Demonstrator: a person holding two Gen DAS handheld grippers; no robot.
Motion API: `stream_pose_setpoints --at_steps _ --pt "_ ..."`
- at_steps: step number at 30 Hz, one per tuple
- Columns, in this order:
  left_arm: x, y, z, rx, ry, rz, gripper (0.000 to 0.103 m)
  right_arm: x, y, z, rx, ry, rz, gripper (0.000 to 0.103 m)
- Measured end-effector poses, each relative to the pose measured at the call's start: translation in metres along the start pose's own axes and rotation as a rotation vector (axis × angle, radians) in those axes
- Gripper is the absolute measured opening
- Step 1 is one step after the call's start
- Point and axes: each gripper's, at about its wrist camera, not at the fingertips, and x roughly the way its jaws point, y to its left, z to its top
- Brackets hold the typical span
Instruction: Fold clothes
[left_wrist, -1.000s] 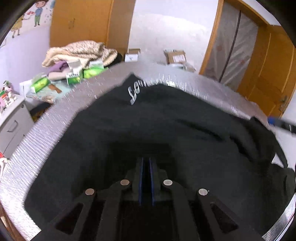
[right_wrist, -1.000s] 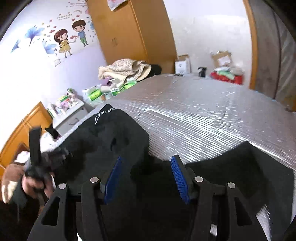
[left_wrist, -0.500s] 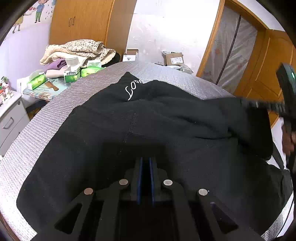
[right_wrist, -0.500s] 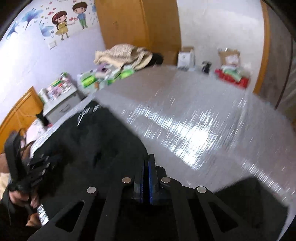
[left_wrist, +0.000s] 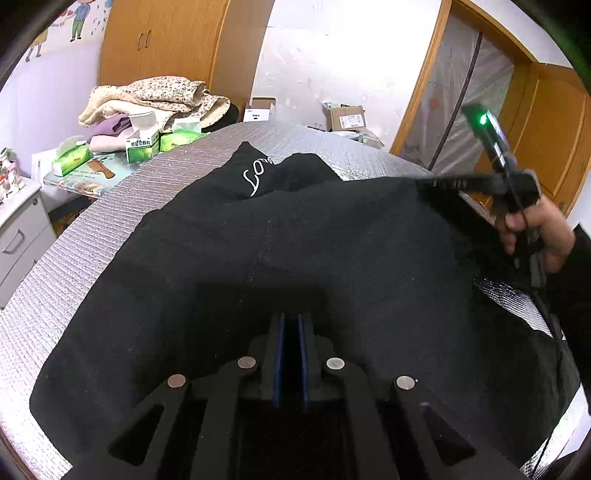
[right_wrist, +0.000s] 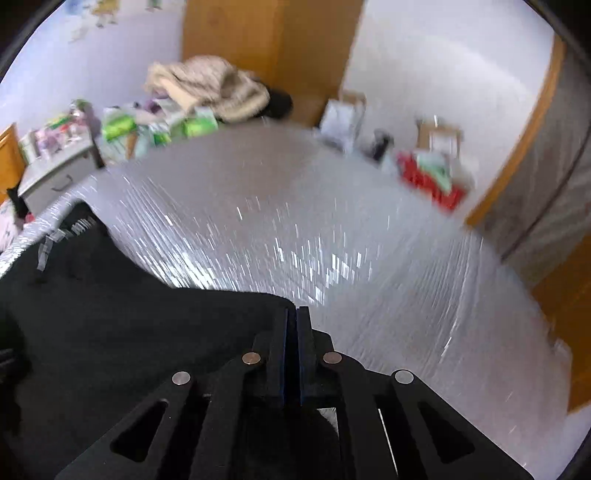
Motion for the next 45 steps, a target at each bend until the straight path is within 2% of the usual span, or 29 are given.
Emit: stream_pose_setpoints --at_steps 3,8,10,13,16,20,23,25,27,32,37,42,44,45 --pt "0.001 0.0 0.0 0.004 0.001 0.003 0.006 -0.012 -0.006 -0.012 0.046 -0.028 0.005 0.02" --pt "0.0 -0.002 0.0 0.004 0.001 0.004 0.007 -0.065 -0.012 -0.032 0.143 -0.138 0.08 0.023" --pt "-0.001 0.0 0.0 -0.005 0.001 -0.004 0.007 -0.073 -0.006 -0.046 0.147 -0.123 0.111 0.024" --pt "-0.002 -0.005 0.004 0.03 0.011 0.033 0.007 -0.071 0.006 -0.067 0.143 -0.078 0.114 0.023" --pt "-0.012 -0.012 0.019 0.082 -0.025 0.063 0.007 -0.069 0.007 -0.089 0.178 -0.037 0.119 0.024" --pt "-0.027 -0.006 0.059 0.097 -0.109 0.052 0.011 -0.068 0.006 -0.103 0.201 -0.024 0.133 0.024" --pt "-0.017 0.01 0.09 0.071 -0.122 0.053 0.021 -0.065 0.007 -0.107 0.212 -0.022 0.142 0.024" --pt "-0.005 0.019 0.104 0.052 -0.108 0.025 0.03 -0.064 0.007 -0.107 0.217 -0.024 0.149 0.024" --pt "0.013 0.031 0.118 0.017 -0.07 -0.007 0.034 -0.062 0.005 -0.106 0.22 -0.026 0.156 0.024" --pt "0.06 0.053 0.136 -0.035 0.018 -0.048 0.036 -0.056 0.003 -0.104 0.219 -0.024 0.167 0.024" --pt "0.088 0.06 0.142 -0.033 0.061 -0.053 0.037 -0.051 0.003 -0.101 0.214 -0.019 0.173 0.024" --pt "0.103 0.054 0.146 0.006 0.098 -0.031 0.037 -0.045 0.003 -0.099 0.213 -0.01 0.172 0.024" --pt "0.104 0.051 0.147 0.025 0.101 -0.014 0.03 -0.043 0.003 -0.098 0.214 -0.007 0.17 0.024" --pt "0.102 0.05 0.147 0.033 0.09 -0.007 0.022 -0.042 0.003 -0.098 0.212 -0.006 0.167 0.024"
